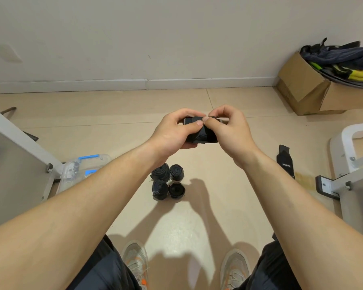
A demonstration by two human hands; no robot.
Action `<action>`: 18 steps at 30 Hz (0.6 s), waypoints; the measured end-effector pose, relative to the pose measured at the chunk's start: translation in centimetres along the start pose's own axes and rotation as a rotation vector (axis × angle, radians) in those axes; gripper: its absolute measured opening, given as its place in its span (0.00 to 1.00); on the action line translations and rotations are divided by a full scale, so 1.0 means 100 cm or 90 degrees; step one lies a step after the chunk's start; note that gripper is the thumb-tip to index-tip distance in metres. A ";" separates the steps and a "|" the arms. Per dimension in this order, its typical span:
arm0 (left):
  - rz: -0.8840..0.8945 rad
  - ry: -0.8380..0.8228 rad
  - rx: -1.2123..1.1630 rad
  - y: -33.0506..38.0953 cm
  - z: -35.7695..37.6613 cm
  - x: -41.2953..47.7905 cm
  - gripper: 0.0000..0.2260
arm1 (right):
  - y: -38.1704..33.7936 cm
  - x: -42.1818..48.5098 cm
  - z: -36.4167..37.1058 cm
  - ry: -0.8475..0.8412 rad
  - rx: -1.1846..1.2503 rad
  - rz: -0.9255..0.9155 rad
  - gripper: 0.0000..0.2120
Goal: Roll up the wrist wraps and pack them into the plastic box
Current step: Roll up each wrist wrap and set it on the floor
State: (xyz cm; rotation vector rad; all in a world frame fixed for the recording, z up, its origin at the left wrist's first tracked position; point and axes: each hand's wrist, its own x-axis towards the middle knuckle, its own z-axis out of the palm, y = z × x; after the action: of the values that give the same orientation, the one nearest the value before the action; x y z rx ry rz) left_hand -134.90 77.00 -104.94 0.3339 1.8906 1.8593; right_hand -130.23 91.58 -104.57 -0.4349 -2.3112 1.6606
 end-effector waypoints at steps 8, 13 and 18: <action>-0.067 0.042 -0.030 0.000 -0.001 0.004 0.11 | 0.001 0.001 0.001 -0.035 0.135 0.070 0.08; -0.115 0.005 -0.038 0.003 -0.004 0.002 0.05 | 0.000 0.001 0.004 -0.055 0.185 0.113 0.11; -0.138 0.019 -0.082 0.001 0.001 0.000 0.06 | 0.002 0.003 0.005 -0.055 0.197 0.143 0.07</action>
State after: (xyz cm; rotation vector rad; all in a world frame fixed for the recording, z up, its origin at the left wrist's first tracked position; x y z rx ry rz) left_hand -134.87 77.10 -104.86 0.0567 1.7391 1.8358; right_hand -130.71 91.29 -104.89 -0.5796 -2.0716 2.1408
